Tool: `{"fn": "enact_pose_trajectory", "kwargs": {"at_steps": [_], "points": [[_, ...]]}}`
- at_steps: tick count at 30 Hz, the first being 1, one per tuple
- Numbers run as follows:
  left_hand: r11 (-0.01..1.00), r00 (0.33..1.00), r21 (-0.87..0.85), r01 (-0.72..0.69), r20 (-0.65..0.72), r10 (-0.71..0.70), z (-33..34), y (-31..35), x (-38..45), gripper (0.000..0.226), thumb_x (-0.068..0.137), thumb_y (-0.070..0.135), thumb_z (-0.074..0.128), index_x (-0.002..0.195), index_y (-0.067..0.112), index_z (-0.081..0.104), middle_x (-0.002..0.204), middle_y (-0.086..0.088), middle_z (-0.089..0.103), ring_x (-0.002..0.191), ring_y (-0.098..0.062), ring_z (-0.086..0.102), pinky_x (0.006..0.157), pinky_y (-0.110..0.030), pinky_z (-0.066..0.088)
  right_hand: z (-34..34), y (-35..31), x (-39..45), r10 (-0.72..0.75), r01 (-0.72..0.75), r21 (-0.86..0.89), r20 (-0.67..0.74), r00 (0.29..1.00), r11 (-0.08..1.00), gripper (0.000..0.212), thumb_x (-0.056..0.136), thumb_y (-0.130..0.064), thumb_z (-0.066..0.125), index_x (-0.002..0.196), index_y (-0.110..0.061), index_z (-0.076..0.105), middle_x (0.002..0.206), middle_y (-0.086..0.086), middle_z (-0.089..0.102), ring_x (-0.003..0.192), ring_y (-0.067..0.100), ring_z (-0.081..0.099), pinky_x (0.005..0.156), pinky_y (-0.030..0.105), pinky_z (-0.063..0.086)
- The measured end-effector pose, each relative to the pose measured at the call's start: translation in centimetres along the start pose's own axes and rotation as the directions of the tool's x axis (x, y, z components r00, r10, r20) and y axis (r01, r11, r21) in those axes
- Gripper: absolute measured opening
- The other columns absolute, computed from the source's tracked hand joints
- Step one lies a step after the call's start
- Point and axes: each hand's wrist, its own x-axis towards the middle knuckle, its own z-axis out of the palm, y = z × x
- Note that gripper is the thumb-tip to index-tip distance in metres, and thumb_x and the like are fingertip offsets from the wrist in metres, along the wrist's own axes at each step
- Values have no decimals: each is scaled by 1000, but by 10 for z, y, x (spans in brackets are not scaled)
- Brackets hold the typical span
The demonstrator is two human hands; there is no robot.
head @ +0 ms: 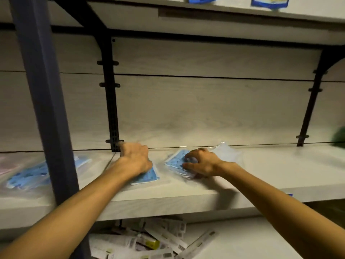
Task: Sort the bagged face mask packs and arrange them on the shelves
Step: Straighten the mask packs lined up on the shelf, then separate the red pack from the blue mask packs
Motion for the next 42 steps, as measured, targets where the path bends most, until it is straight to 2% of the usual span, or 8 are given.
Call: {"fn": "enact_pose_trajectory", "kwargs": {"at_steps": [5, 10, 18, 23, 27, 30, 35, 42], "points": [[941, 967, -230, -248, -113, 227, -16, 42, 21, 49, 94, 59, 48, 121, 21, 61, 121, -6, 66, 107, -27, 61, 87, -39, 45, -2, 32, 3, -18, 12, 69, 83, 996, 998, 61, 92, -69, 49, 142, -34, 51, 147, -1, 53, 121, 25, 56, 102, 38, 45], [799, 878, -526, -292, 185, 442, -26, 105, 34, 62, 89, 70, 52, 127, 22, 57, 118, -1, 64, 103, -23, 61, 83, -37, 48, -13, 73, -3, -8, 6, 38, 64, 998, 999, 60, 89, -70, 53, 139, -37, 54, 143, -4, 56, 122, 22, 56, 103, 36, 45], [657, 902, -722, -217, 108, 417, -31, 157, 55, 51, 87, 56, 67, 126, 25, 60, 118, 1, 65, 106, -22, 63, 96, -38, 51, -33, 152, -11, 10, 17, 295, -91, 996, 955, 52, 90, -53, 66, 135, -26, 61, 133, -6, 64, 116, 20, 62, 97, 36, 51], [348, 925, -927, -141, 3, 381, -33, 201, 66, 38, 90, 35, 72, 126, 23, 63, 127, -3, 66, 111, -19, 66, 101, -40, 52, -44, 215, 1, 239, -211, 196, -129, 962, 958, 82, 79, -67, 68, 142, -18, 50, 140, 6, 60, 125, 28, 56, 101, 40, 47], [552, 938, -809, -203, 2, 347, -34, 233, 76, 77, 75, 64, 74, 139, 28, 51, 133, 6, 60, 115, -16, 62, 102, -36, 50, -45, 245, 10, 295, -279, 194, -57, 954, 940, 92, 68, -76, 72, 138, -18, 52, 133, 6, 62, 117, 27, 59, 98, 38, 49], [444, 947, -881, -165, -16, 320, -30, 246, 80, 83, 71, 63, 80, 140, 25, 51, 134, 8, 60, 120, -12, 61, 105, -35, 49, -40, 259, 17, 307, -243, 323, -166, 937, 915, 82, 70, -57, 82, 137, -19, 52, 127, 5, 63, 115, 25, 60, 98, 36, 49], [83, 956, -989, -123, -96, 277, -16, 245, 78, 57, 74, 25, 90, 123, 22, 62, 124, 2, 68, 120, -9, 63, 106, -38, 50, -49, 272, 25, 425, -118, 742, -240, 873, 661, 65, 73, -12, 85, 133, -9, 60, 106, 7, 67, 95, 25, 65, 91, 40, 56], [122, 954, -986, -113, -73, 292, -18, 236, 73, 65, 74, 23, 89, 130, 25, 56, 117, 4, 68, 101, -3, 68, 83, -22, 56, -62, 278, 18, 485, 20, 974, -130, 864, 225, 22, 90, 0, 66, 110, 7, 67, 93, 17, 74, 70, 24, 70, 60, 33, 60]]}}
